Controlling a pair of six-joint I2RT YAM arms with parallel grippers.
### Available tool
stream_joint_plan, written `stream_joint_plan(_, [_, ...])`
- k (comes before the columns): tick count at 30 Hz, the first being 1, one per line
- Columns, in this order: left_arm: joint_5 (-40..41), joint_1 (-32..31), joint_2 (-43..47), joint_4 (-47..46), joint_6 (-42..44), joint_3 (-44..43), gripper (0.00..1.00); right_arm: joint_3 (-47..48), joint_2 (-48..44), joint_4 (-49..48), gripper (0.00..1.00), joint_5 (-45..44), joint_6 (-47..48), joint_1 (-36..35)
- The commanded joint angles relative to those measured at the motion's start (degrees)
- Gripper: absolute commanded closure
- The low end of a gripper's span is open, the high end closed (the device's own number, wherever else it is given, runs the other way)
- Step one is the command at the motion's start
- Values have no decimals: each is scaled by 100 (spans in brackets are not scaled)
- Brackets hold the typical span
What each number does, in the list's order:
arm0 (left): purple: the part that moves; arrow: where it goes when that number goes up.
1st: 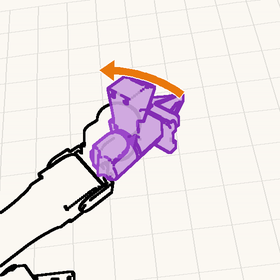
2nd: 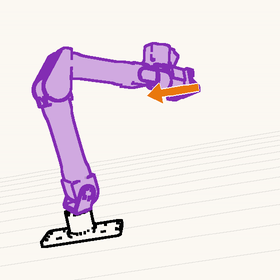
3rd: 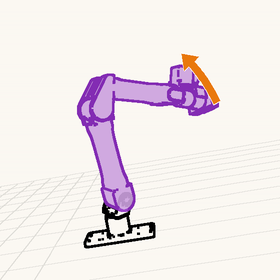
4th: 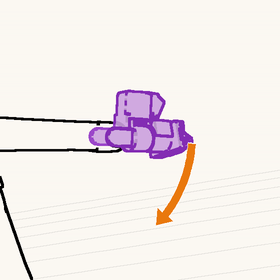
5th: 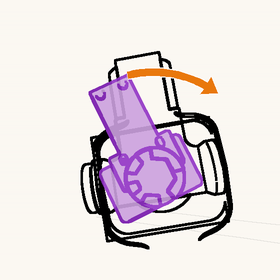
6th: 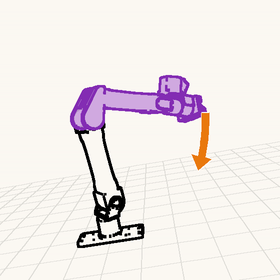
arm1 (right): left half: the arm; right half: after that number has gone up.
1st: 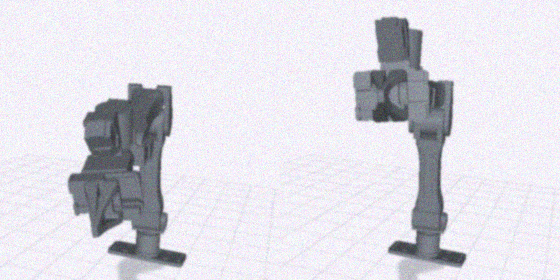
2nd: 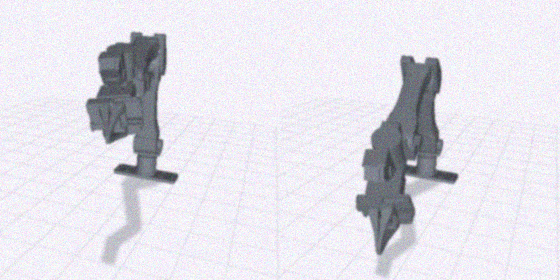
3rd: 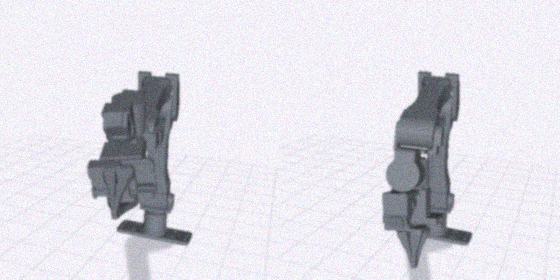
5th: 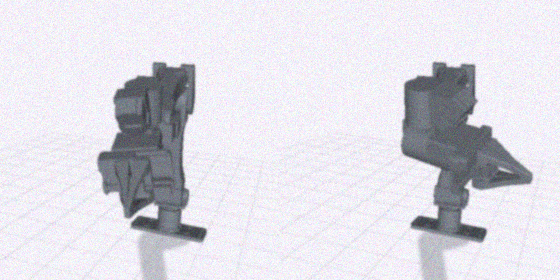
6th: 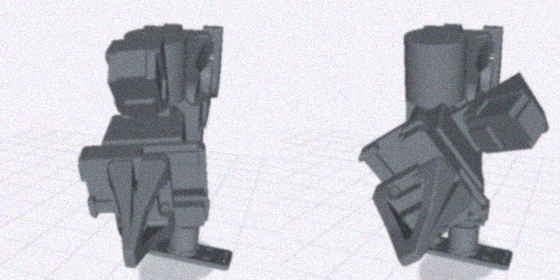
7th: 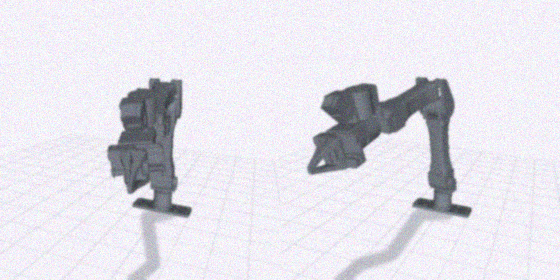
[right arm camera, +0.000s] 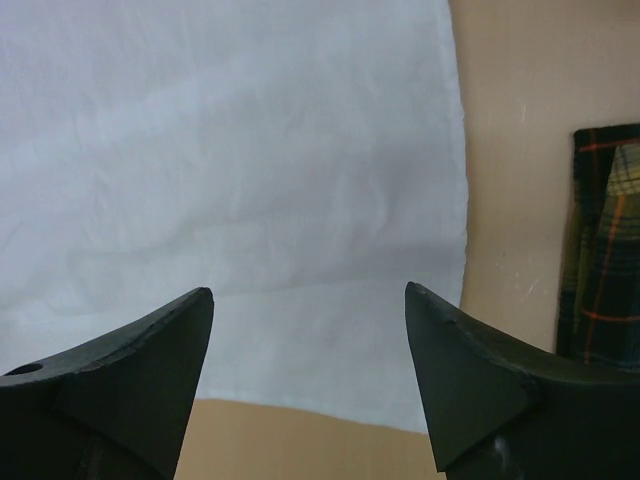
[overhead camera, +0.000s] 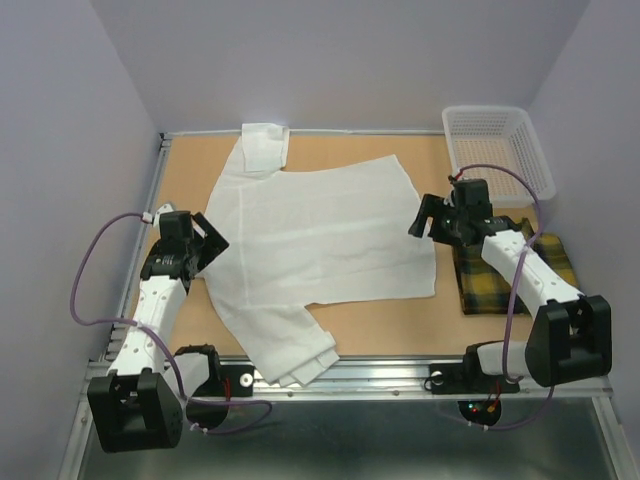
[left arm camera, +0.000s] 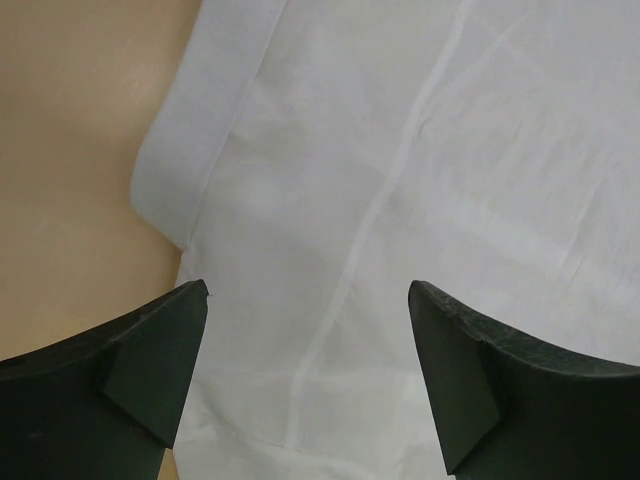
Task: Fold and stack the long sleeve shirts
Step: Flatten the shirt out
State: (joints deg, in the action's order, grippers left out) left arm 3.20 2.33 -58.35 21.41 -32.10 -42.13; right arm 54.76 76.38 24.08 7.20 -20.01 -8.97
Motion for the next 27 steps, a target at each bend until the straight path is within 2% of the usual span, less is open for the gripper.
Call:
stream_joint_plan(1, [-30, -31, 394, 66, -227, 336, 9, -474, -273, 9, 19, 588, -372, 1])
stream_joint_plan(7, [-21, -31, 17, -461, -429, 574, 14, -669, -246, -34, 26, 625, -513, -70])
stream_joint_plan(10, [-4, -31, -422, -777, -420, 662, 15, -669, -54, -122, 29, 633, -548, -105])
stream_joint_plan(13, [49, -22, -818, -945, -438, 653, 18, -607, 368, -149, 32, 1020, -644, -96])
stream_joint_plan(19, [321, -13, -1371, -1463, -570, 715, 21, -563, 746, -342, 37, 950, -706, -105])
stream_joint_plan(27, [400, 180, -2848, -1561, -376, 21, 21, -466, 1440, -544, 42, 221, -794, -96])
